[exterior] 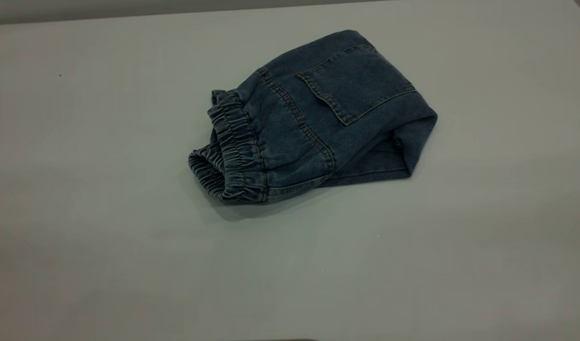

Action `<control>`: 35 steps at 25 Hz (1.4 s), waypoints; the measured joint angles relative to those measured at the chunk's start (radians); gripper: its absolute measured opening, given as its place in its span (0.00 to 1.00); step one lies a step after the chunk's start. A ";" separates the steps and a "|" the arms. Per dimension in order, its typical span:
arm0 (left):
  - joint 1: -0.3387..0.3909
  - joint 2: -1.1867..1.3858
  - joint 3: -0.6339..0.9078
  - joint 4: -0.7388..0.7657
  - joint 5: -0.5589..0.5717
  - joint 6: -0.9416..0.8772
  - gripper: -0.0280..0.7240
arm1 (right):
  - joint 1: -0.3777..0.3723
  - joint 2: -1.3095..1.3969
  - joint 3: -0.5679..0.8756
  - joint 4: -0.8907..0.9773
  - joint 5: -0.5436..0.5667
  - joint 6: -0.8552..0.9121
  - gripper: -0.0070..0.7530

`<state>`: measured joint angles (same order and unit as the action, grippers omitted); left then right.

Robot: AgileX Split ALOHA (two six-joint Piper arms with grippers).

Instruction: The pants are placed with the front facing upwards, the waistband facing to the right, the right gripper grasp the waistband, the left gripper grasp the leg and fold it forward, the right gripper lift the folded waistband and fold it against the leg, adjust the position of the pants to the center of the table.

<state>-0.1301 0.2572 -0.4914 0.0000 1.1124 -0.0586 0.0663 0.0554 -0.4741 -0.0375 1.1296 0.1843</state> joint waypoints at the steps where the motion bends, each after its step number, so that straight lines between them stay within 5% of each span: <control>1: 0.026 -0.018 0.000 0.000 0.000 0.000 0.42 | -0.018 -0.033 0.000 0.000 0.000 -0.001 0.66; 7: 0.100 -0.125 0.000 0.000 0.001 0.000 0.42 | -0.029 -0.065 0.000 0.000 0.007 -0.001 0.66; 35: 0.102 -0.274 0.000 -0.005 0.010 0.000 0.42 | -0.029 -0.065 0.000 0.000 0.007 -0.003 0.66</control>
<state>-0.0277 -0.0169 -0.4914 -0.0054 1.1225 -0.0586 0.0371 -0.0096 -0.4741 -0.0375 1.1370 0.1816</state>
